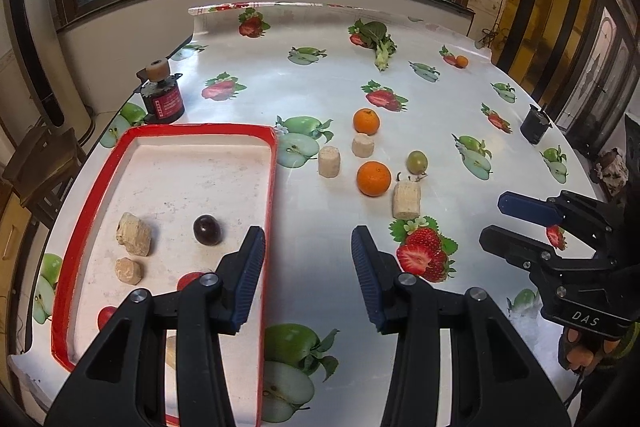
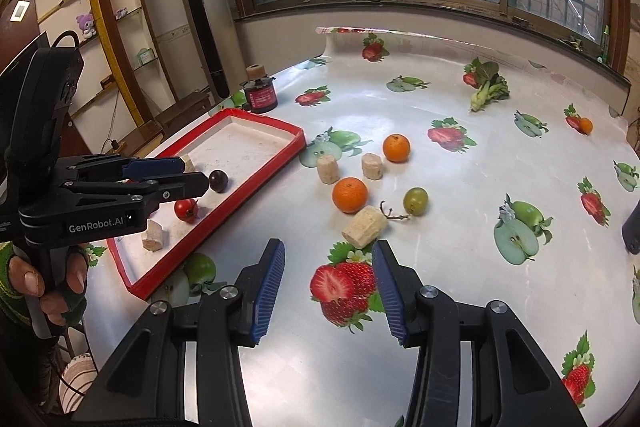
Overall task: Organize fruits
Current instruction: 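Move both open grippers back toward the remaining items on the table, then grasp a beige bread cube with the left gripper while the right gripper grasps the green grape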
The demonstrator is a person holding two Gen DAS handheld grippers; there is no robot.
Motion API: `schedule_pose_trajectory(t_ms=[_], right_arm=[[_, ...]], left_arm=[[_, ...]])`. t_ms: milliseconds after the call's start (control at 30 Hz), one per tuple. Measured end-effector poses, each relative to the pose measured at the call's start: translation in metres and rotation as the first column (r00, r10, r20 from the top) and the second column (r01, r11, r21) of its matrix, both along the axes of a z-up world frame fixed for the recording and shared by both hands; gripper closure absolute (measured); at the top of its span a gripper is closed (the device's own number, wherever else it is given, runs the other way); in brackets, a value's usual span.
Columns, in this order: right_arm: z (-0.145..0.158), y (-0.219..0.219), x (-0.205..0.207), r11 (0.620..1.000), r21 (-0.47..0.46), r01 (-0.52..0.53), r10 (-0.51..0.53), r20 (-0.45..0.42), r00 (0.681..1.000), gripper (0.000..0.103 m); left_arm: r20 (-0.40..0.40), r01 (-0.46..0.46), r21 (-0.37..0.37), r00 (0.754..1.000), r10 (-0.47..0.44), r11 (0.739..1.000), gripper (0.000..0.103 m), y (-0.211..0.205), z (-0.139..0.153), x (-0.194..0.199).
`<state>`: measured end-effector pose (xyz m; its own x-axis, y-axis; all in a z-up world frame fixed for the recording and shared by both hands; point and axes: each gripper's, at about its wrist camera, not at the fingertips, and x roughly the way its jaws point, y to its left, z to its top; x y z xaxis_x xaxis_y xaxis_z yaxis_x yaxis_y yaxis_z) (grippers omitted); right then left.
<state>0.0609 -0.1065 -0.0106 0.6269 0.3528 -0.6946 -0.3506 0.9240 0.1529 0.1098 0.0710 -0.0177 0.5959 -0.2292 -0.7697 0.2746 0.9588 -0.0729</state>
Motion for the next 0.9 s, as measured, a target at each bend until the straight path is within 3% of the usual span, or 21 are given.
schedule_pose_trajectory(t_ms=[433, 900], right_arm=[[-0.005, -0.028, 0.013, 0.998, -0.004, 0.062, -0.062, -0.011, 0.998, 0.056], [-0.038, -0.030, 0.094, 0.993, -0.055, 0.107, -0.111, -0.085, 0.990, 0.058]], left_arm=[[-0.038, 0.083, -0.026, 0.996, -0.084, 0.996, 0.060, -0.039, -0.010, 0.006], [-0.159, 0.153, -0.069, 0.974, -0.163, 0.986, 0.060, -0.097, -0.054, 0.039]])
